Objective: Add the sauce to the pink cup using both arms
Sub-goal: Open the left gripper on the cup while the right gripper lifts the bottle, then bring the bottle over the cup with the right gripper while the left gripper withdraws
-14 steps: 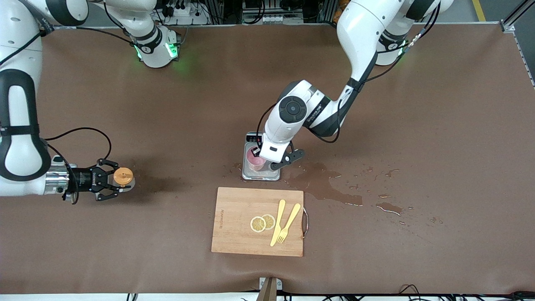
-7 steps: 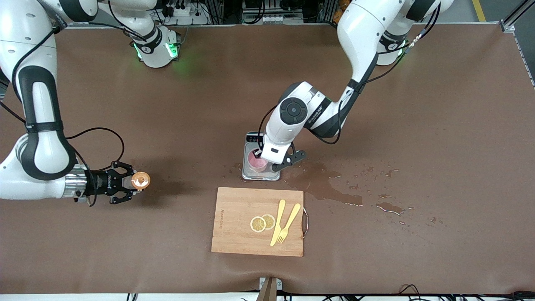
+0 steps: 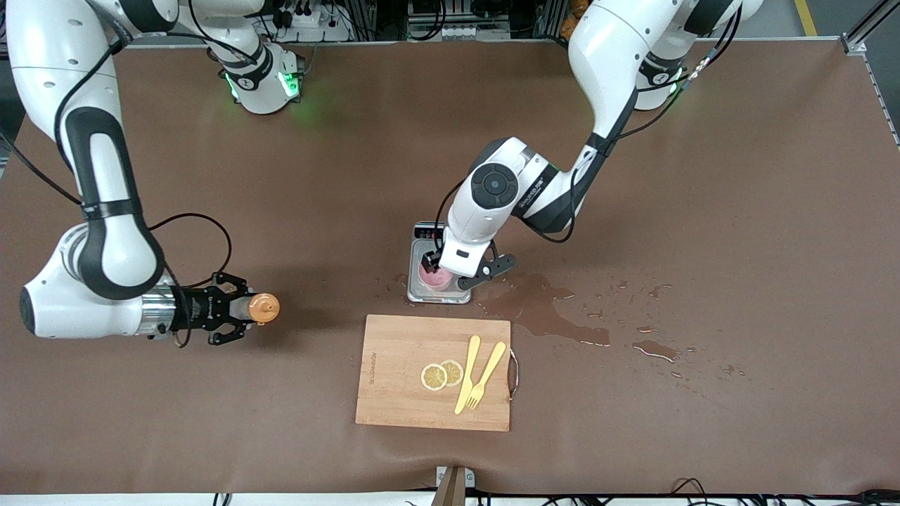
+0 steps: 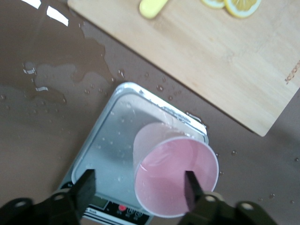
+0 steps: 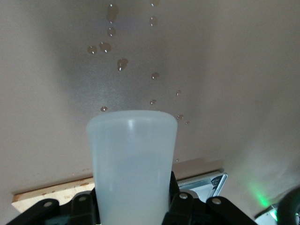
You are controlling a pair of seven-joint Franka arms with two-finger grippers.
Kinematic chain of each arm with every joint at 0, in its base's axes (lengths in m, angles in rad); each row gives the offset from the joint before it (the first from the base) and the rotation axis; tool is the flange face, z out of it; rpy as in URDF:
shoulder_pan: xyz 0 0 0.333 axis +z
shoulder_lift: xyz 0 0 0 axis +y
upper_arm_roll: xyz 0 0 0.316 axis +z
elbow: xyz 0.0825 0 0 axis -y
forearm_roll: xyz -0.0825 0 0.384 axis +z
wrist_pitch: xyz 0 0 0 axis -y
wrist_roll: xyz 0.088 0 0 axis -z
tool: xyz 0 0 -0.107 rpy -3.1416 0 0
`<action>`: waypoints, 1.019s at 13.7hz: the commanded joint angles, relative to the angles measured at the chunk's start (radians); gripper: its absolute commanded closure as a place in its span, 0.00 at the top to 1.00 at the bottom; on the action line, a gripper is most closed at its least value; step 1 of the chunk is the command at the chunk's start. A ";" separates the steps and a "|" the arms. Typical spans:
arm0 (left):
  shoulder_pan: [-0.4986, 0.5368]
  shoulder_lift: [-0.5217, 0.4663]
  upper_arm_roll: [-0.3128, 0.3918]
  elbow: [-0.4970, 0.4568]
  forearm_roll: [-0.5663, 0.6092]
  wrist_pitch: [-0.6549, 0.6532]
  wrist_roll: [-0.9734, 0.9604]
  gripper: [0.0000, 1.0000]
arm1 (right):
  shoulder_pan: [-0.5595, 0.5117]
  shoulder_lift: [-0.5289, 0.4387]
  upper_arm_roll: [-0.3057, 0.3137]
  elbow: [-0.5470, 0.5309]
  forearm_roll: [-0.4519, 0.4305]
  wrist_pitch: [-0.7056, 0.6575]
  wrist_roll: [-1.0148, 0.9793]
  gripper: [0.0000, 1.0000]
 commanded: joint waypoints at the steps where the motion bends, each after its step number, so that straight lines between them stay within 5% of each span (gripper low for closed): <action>1: 0.004 -0.021 0.002 0.001 0.063 -0.016 -0.019 1.00 | 0.055 -0.047 -0.009 -0.014 -0.060 0.014 0.113 0.50; 10: 0.125 -0.145 -0.011 -0.006 0.050 -0.252 0.237 1.00 | 0.210 -0.066 -0.009 -0.011 -0.231 0.048 0.393 0.47; 14: 0.176 -0.217 -0.011 -0.081 0.036 -0.262 0.295 1.00 | 0.285 -0.069 -0.006 0.015 -0.346 0.039 0.558 0.47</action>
